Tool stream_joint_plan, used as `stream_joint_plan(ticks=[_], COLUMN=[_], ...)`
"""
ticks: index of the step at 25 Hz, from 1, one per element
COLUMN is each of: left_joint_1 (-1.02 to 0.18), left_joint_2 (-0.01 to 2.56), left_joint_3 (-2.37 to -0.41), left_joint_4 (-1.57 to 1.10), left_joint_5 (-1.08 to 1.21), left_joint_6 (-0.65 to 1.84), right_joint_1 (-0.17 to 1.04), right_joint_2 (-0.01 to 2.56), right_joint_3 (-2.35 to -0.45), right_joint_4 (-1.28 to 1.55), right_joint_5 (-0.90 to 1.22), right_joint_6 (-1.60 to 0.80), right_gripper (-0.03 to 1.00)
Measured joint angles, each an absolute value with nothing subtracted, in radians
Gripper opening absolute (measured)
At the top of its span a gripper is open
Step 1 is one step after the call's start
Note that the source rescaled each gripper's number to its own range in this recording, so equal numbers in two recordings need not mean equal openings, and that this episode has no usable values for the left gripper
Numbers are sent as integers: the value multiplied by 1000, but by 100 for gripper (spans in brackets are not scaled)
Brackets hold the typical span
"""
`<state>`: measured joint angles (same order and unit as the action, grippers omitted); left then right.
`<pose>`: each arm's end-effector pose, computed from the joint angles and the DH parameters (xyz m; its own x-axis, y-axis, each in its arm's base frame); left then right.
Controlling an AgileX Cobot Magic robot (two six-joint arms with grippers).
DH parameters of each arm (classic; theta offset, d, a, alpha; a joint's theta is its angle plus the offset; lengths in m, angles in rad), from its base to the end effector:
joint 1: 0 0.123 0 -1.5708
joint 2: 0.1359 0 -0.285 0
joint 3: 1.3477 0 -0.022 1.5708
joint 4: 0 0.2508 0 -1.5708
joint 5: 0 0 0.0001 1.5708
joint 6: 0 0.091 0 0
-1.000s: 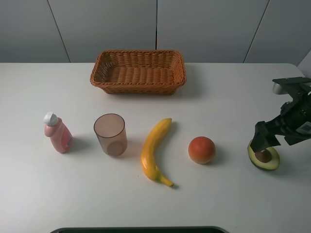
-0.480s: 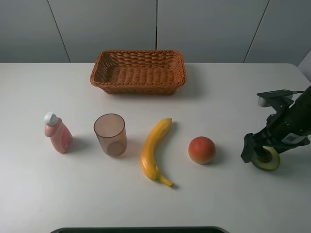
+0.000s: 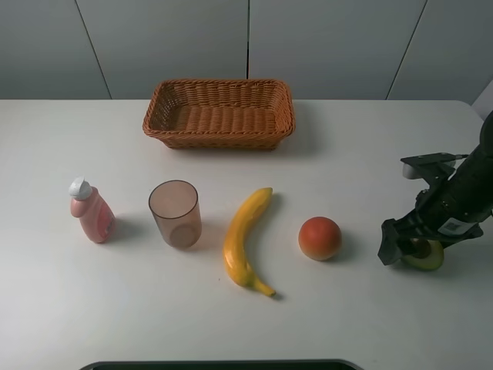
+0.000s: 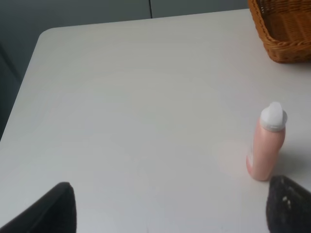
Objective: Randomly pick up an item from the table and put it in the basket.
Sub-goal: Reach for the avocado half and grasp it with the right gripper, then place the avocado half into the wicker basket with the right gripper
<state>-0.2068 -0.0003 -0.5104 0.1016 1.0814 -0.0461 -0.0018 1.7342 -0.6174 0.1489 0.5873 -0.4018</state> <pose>-0.0054 0.0095 0.2788 -0.4529 0.0968 -0.8863 0.1277 0.9909 0.0430 0.2283 0.0071 0.1011 -0.9623 -0.2714 0.0169 -0.2688 0.9590 0.0902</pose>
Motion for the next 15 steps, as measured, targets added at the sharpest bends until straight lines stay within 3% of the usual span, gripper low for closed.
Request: stream_joint_plan(ticks=[2, 3, 4, 6, 7, 15], left_joint_1=[-207, -207, -207, -207, -207, -207], left_joint_2=[0, 0, 0, 0, 0, 0], left_joint_3=[-510, -510, -510, -510, -510, -510], left_joint_4=[102, 102, 102, 102, 102, 102], left_joint_5=[1081, 1081, 1081, 1081, 1081, 1081], left_joint_6=[-46, -46, -46, -46, -46, -46], right_joint_1=[-2, -2, -2, -2, -2, -2], right_joint_2=[1734, 1734, 1734, 1734, 1734, 1732], right_joint_3=[-617, -617, -617, -617, -617, -649], right_joint_4=[149, 149, 149, 149, 151, 157], right_joint_5=[587, 587, 587, 587, 587, 650], right_joint_6=[-387, -377, -364, -344, -334, -314], right_gripper=[99, 90, 72, 11, 0, 1])
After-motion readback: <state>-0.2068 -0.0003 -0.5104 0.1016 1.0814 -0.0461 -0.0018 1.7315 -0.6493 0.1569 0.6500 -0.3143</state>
